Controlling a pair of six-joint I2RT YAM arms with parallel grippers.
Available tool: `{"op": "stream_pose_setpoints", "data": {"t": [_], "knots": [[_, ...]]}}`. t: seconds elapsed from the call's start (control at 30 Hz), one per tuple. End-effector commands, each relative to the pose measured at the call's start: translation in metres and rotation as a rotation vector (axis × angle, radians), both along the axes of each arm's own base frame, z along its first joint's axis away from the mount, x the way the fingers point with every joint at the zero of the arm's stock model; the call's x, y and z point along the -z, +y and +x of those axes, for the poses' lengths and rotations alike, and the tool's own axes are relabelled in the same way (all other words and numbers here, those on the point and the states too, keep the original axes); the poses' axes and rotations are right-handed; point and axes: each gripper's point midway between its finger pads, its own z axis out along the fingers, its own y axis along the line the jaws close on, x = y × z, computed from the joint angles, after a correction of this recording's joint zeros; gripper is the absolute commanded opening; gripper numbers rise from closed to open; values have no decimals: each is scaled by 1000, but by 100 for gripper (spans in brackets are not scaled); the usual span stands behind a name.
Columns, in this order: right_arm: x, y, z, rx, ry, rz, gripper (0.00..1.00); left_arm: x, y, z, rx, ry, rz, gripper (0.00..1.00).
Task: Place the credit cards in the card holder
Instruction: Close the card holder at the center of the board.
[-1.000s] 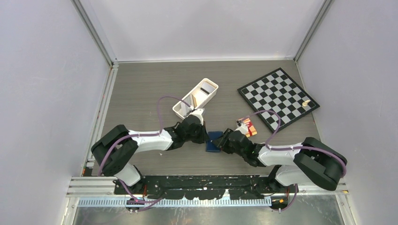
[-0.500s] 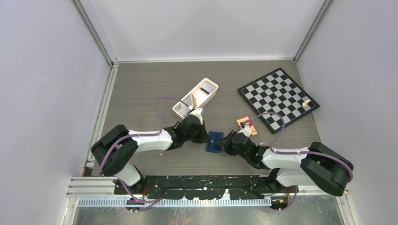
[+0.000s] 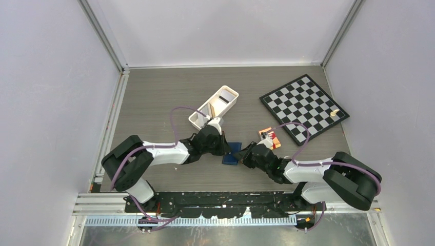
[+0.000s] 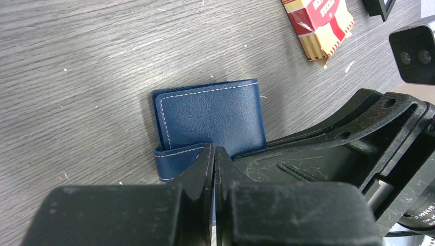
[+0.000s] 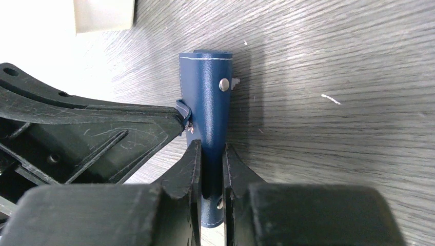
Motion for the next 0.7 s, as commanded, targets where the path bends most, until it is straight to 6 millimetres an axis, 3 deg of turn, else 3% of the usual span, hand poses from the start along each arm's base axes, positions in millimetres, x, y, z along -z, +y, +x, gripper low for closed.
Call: {"op": "stream_pose_setpoints", "data": {"t": [0.0, 0.67], "knots": [[55, -46, -24, 19, 122, -249, 0, -9, -5, 0, 7, -13, -56, 0], [56, -47, -24, 24, 126, -260, 0, -8, -8, -5, 12, -4, -103, 0]]}}
